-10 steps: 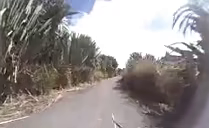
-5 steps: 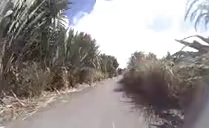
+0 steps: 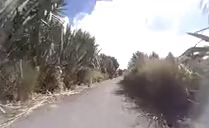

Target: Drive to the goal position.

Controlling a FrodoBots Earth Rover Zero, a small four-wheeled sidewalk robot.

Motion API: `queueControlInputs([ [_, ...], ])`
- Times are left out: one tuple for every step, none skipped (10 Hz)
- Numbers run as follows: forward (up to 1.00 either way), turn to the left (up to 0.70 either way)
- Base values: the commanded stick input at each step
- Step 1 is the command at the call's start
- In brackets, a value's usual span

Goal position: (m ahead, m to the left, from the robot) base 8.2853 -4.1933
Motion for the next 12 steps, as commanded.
queueControlInputs([
  [0.85,0.0],
  [0.85,0.0],
  [0.85,0.0],
  [0.85,0.0],
  [0.85,0.0],
  [0.85,0.0],
  [0.85,0.0],
  [0.85,0.0],
  [0.85,0.0],
  [0.85,0.0],
  [0.85,0.0],
  [0.85,0.0],
])
